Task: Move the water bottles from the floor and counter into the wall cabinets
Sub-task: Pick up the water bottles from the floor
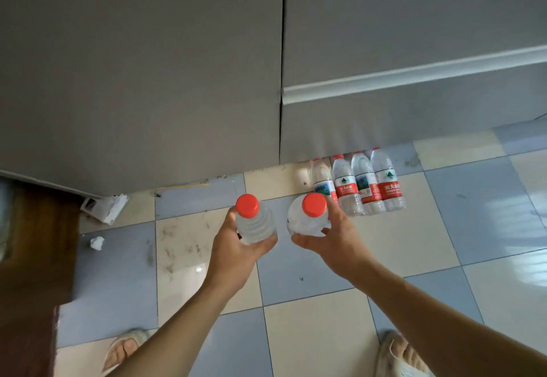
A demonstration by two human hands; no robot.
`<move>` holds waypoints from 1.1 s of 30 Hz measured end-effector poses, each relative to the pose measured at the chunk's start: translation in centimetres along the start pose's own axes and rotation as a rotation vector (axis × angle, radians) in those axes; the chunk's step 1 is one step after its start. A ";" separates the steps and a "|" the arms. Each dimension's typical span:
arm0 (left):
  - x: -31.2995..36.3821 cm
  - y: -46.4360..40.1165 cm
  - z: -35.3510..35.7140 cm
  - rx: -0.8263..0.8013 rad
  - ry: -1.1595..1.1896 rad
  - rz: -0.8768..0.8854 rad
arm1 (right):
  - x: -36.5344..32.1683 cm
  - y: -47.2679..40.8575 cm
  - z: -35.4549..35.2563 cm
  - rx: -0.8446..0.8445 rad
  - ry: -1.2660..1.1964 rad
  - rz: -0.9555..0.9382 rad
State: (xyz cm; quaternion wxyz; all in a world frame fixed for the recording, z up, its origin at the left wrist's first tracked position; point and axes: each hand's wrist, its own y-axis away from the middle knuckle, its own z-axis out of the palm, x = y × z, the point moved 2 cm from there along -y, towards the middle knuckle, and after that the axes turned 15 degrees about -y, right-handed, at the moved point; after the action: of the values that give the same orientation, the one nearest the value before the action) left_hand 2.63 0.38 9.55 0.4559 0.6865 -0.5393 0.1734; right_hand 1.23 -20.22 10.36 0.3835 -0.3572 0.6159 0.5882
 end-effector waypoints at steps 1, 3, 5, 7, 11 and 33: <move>1.8 0.3 -0.9 0.006 0.007 0.017 | -2.0 0.4 -0.1 -0.010 0.002 -0.021; 5.6 0.9 -2.9 0.029 0.025 0.048 | -6.3 1.3 -0.6 -0.022 0.005 -0.070; 9.5 1.8 -5.0 0.053 0.044 0.082 | -10.6 2.6 -1.1 -0.030 -0.009 -0.107; 13.4 3.1 -7.1 0.074 0.059 0.120 | -15.1 4.1 -1.5 -0.027 -0.030 -0.145; 21.0 7.2 -12.1 0.102 0.078 0.175 | -23.7 8.1 -1.9 -0.026 -0.065 -0.188; 54.4 28.8 -45.0 0.551 0.211 0.517 | -70.0 26.4 2.0 -0.207 -0.100 -0.590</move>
State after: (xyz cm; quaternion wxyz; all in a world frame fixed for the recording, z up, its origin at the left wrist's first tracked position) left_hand 7.65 5.17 85.45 0.2489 0.6031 -0.5777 0.4905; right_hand 9.39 -17.59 84.74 0.5293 -0.5282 0.4028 0.5278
